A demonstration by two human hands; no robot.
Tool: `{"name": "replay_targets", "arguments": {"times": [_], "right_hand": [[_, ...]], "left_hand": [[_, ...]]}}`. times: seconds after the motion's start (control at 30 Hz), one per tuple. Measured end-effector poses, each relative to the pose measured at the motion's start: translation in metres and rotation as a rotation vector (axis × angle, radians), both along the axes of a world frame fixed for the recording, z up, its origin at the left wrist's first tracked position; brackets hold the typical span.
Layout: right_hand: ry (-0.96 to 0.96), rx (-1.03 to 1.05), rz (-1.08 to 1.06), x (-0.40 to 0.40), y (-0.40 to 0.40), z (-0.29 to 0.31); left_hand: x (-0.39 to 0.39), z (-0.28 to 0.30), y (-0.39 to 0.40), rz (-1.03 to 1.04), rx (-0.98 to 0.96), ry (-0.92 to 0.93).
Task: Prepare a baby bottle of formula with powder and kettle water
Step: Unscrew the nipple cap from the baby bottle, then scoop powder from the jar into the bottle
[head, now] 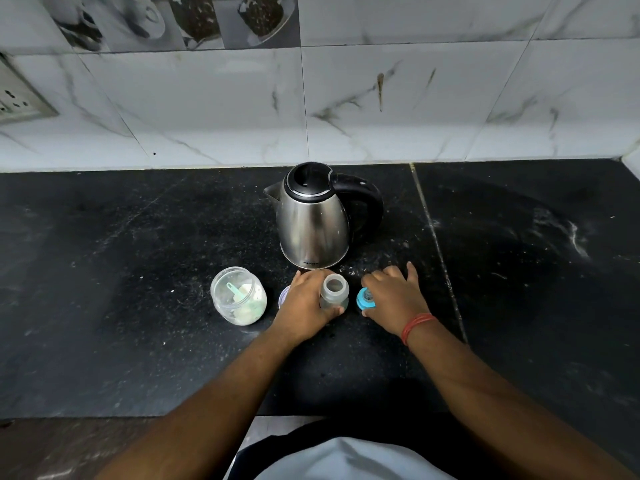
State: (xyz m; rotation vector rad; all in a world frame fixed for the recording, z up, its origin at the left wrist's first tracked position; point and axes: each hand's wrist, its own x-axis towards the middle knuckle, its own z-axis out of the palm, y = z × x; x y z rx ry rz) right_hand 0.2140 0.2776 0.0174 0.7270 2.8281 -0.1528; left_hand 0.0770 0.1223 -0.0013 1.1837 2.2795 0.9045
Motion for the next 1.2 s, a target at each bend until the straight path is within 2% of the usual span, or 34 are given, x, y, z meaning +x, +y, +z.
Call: {"name": "replay_targets", "arguments": {"times": [0.3,0.6,0.83,1.07,1.2], "right_hand": [[0.052,-0.075,-0.043,0.004,0.003,0.009],[0.357,-0.197,-0.132,0.007,0.009,0.053],[0.556,-0.289,-0.051,-0.017,-0.014,0.082],[0.566,-0.299,0.116,-0.057,-0.053,0.089],[0.480,-0.316,0.210,-0.080,-0.073,0.085]], "left_hand": [[-0.007,0.002,-0.009,-0.059,0.025,-0.057],[-0.011,0.046,-0.041,-0.076,0.202,0.026],[-0.030,0.070,-0.059,0.007,0.282,0.115],[-0.062,0.077,-0.099,0.148,0.285,0.173],[-0.080,0.067,-0.126,0.193,0.216,0.112]]}}
